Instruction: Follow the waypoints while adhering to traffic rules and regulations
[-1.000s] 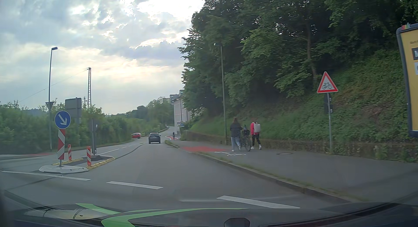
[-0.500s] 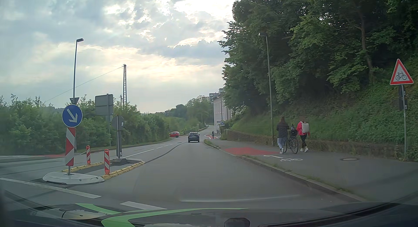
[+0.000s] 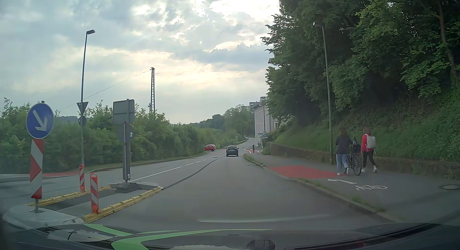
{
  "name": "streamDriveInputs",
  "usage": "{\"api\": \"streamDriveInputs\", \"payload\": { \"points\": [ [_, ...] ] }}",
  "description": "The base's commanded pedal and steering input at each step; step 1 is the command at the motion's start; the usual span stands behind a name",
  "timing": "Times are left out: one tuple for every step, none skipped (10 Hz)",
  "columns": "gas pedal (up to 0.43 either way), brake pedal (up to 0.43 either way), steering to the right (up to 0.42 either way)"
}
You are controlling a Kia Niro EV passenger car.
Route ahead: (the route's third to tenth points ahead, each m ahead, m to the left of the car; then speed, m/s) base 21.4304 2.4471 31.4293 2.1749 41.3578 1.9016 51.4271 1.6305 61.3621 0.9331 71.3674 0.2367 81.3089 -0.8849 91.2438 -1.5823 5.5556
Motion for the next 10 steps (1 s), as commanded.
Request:
{"api": "streamDriveInputs", "payload": {
  "points": [
    [0.311, 0.000, -0.046],
    [0.331, 0.000, -0.038],
    [0.331, 0.000, -0.034],
    [0.331, 0.000, -0.030],
    [0.331, 0.000, -0.025],
    [0.331, 0.000, -0.023],
    [0.331, 0.000, -0.023],
    [0.331, 0.000, -0.022],
    [0.331, 0.000, -0.022],
    [0.331, 0.000, -0.022]
  ]
}}
